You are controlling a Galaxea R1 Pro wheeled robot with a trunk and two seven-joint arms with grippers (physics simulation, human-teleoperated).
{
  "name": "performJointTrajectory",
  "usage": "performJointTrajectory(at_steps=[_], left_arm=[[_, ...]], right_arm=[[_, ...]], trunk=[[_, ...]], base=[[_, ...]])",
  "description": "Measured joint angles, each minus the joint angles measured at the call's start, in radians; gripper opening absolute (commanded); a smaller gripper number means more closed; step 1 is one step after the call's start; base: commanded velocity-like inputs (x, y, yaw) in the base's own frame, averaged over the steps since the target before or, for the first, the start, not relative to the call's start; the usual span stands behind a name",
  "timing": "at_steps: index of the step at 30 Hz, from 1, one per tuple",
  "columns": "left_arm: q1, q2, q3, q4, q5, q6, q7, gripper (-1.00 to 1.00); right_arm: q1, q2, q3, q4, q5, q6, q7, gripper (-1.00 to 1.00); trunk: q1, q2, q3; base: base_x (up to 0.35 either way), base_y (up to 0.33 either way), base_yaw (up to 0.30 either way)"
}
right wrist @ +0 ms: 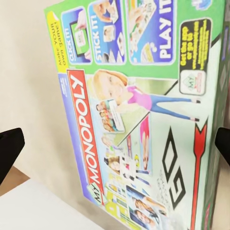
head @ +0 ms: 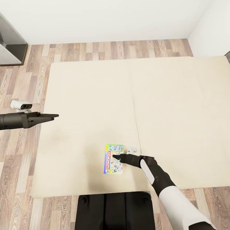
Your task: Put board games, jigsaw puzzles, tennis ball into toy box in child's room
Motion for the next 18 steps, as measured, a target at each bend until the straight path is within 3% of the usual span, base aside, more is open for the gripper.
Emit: performJointTrajectory(at_steps=[10,18], left_arm=[[0.0,0.0,0.0,0.0,0.0,0.0,0.0,1.0],[0.0,0.0,0.0,0.0,0.0,0.0,0.0,1.0]], right_arm=[[0.0,0.002,0.0,-0.001,0.002,0.001,0.0,1.0],[0.0,0.001,0.0,-0.001,0.002,0.001,0.0,1.0]], trunk=[[0.0,0.0,0.0],[0.0,0.0,0.0]], base=[[0.0,0.0,0.002],[0.0,0.0,0.14]])
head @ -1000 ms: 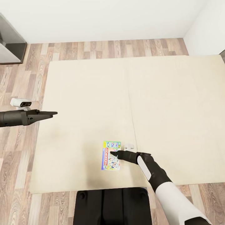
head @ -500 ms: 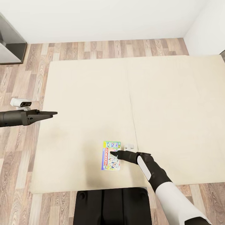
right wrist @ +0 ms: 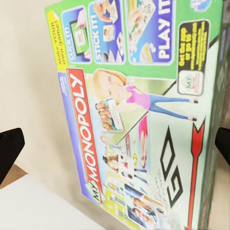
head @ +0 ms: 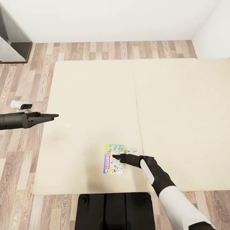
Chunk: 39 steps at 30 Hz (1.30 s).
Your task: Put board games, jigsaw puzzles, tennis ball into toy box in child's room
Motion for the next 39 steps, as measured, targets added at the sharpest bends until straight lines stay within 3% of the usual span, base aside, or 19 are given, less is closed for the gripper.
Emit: performJointTrajectory(at_steps=[39], left_arm=[[0.0,0.0,0.0,0.0,0.0,0.0,0.0,1.0]], right_arm=[[0.0,0.0,0.0,0.0,0.0,0.0,0.0,1.0]], trunk=[[0.0,0.0,0.0]], base=[[0.0,0.023,0.004]])
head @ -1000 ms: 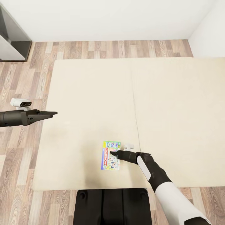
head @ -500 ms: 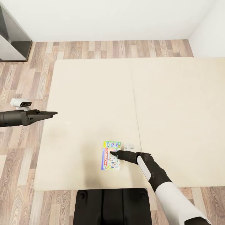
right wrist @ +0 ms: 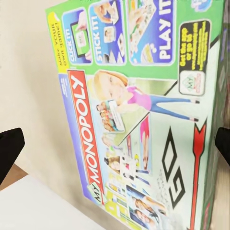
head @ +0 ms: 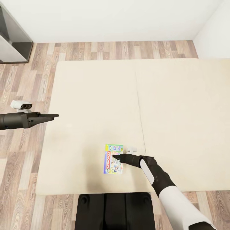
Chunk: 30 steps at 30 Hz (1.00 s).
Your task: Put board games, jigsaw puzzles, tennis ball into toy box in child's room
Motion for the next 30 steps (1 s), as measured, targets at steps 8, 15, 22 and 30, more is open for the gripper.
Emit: performJointTrajectory(at_steps=[8,15,22,30], left_arm=[[0.0,0.0,0.0,0.0,0.0,0.0,0.0,1.0],[0.0,0.0,0.0,0.0,0.0,0.0,0.001,1.0],[0.0,0.0,0.0,0.0,0.0,0.0,0.0,1.0],[-0.001,0.0,0.0,0.0,0.0,0.0,0.0,1.0]], right_arm=[[0.0,0.0,0.0,0.0,0.0,0.0,0.0,1.0],[0.0,0.0,0.004,0.0,0.0,-0.001,0.0,1.0],[0.0,-0.001,0.006,0.0,0.0,-0.001,0.0,1.0],[0.0,-0.001,0.007,0.0,0.0,-0.001,0.001,1.0]], trunk=[[0.0,0.0,0.0],[0.0,0.0,0.0],[0.0,0.0,0.0],[0.0,0.0,0.0]], base=[[0.0,0.011,0.0],[0.0,0.0,0.0],[0.0,0.0,0.0],[0.0,0.0,0.0]])
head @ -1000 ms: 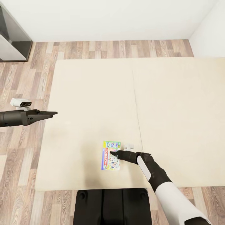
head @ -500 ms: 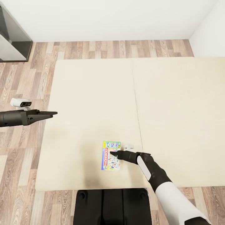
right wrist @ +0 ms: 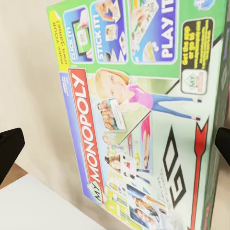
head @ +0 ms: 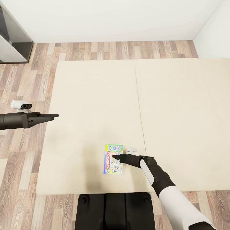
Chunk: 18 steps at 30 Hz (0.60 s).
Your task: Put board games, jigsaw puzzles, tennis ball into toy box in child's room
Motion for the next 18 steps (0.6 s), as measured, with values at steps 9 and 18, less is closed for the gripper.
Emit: performJointTrajectory(at_steps=[9,18], left_arm=[[0.0,0.0,0.0,0.0,0.0,0.0,0.0,1.0],[0.0,0.0,0.0,-0.001,0.0,0.0,0.0,1.0]], right_arm=[[0.0,0.0,0.0,0.0,0.0,0.0,0.0,1.0],[0.0,0.0,0.0,0.0,0.0,0.0,0.001,1.0]], trunk=[[0.0,0.0,0.0],[0.0,0.0,0.0]], base=[[0.0,0.007,0.0],[0.0,0.037,0.0]])
